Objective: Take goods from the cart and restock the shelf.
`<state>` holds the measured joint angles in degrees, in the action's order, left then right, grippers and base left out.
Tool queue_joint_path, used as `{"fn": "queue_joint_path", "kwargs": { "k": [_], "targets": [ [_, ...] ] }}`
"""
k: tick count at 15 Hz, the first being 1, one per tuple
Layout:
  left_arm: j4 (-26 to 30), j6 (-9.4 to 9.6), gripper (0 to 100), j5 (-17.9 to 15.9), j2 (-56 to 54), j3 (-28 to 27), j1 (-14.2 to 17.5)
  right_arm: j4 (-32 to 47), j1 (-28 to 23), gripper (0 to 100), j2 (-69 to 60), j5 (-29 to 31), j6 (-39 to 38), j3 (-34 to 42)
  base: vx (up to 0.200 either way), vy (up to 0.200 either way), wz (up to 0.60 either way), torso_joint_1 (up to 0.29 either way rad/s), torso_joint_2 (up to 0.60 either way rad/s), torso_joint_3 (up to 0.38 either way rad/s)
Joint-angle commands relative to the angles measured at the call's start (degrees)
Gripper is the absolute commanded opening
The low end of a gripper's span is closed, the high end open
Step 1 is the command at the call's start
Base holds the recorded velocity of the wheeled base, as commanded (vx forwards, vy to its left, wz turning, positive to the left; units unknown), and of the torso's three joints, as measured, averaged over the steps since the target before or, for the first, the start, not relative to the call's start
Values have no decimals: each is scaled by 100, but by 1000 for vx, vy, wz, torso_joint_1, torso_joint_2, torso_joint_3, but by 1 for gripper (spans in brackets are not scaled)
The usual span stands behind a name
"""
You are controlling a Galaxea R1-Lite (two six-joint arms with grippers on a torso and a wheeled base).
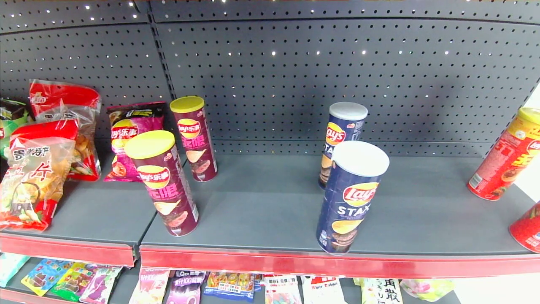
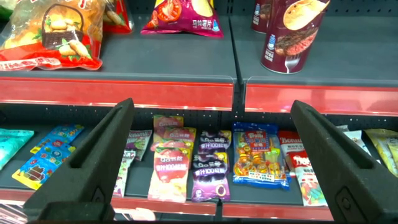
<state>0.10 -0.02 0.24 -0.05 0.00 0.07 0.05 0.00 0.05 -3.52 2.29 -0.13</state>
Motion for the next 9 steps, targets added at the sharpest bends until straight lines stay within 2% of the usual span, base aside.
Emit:
{"fn": "queue_joint_path", "kwargs": {
  "k": [1,9],
  "targets": [
    [-1,-6,100,2,5,0,1,-5,0,100,-5,-8,-45,13,0,0,0,0,0,0],
    [-1,2,100,2,5,0,1,-5,0,100,-5,185,-176,13,0,0,0,0,0,0]
  ]
}}
